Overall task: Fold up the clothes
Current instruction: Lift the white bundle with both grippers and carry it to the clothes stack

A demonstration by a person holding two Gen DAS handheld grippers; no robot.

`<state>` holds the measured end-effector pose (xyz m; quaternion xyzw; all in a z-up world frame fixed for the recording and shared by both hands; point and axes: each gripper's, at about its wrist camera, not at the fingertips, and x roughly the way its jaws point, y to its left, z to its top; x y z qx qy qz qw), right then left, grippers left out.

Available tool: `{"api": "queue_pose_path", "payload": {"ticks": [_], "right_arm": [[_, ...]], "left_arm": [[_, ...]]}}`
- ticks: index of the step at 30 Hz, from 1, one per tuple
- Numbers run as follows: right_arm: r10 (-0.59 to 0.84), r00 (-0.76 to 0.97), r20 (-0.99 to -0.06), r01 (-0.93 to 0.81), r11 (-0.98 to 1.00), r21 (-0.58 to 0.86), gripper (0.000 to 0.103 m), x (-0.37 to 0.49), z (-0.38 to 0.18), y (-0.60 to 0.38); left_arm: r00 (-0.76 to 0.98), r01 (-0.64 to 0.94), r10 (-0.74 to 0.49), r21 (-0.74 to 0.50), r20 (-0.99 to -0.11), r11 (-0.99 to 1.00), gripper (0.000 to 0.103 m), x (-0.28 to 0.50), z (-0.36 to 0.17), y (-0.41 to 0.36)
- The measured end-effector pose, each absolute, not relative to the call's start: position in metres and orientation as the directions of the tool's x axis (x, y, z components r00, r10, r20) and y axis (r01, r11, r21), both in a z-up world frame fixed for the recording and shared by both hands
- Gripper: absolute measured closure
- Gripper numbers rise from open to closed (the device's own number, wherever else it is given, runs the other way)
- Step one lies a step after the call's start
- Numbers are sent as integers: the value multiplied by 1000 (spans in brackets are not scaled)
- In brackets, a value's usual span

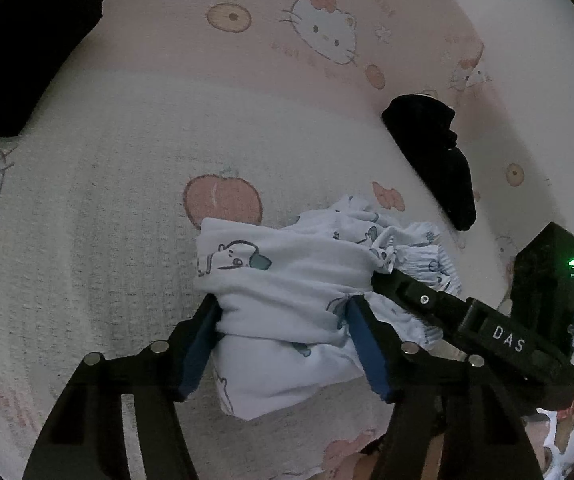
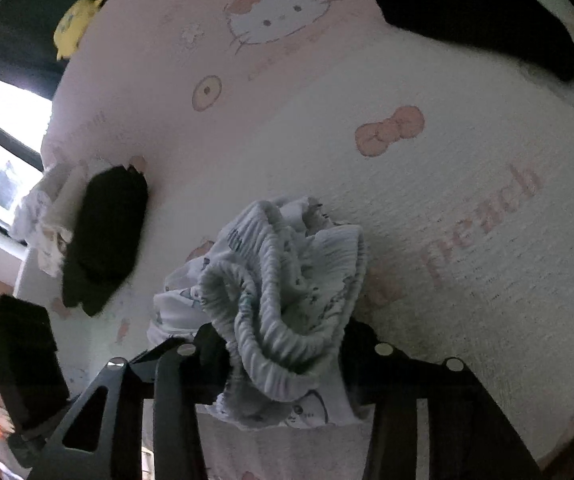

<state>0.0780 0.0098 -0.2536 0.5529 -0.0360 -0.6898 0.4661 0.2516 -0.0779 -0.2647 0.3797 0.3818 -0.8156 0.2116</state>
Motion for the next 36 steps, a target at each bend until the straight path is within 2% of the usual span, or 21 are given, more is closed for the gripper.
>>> {"api": "queue_pose_path", "payload": {"ticks": [6, 10, 16, 19, 24, 31, 36], "right_arm": [[-728, 63, -683, 599, -520, 609, 64, 80, -231, 14], [-744, 38, -667, 654, -486, 580, 64, 90, -201, 9], [-822, 37, -569, 678, -398, 619, 64, 90, -151, 9], [-847, 54, -528, 686, -353, 637, 64, 94, -124, 2], [-855, 82, -513, 738, -294, 608, 64, 115, -82, -29], [-862, 121, -492, 803, -207, 559, 64, 145, -26, -74], [-879, 159, -449, 811, -143, 567, 64, 160, 9, -121]], "left_arm": [[-692, 604, -25, -560, -722, -567, 70, 257, -247, -88], [-729, 575, -74, -551, -681, -605, 71, 259, -215, -89], [-780, 546, -134, -561, -611, -622, 71, 273, -161, -99], [-783, 555, -199, -520, -589, -649, 71, 282, -128, -104], [-785, 572, -297, -453, -543, -684, 71, 310, -79, -115], [-799, 584, -370, -464, -474, -666, 71, 342, -32, -157], [-791, 601, -435, -414, -430, -684, 71, 357, 11, -201]]}}
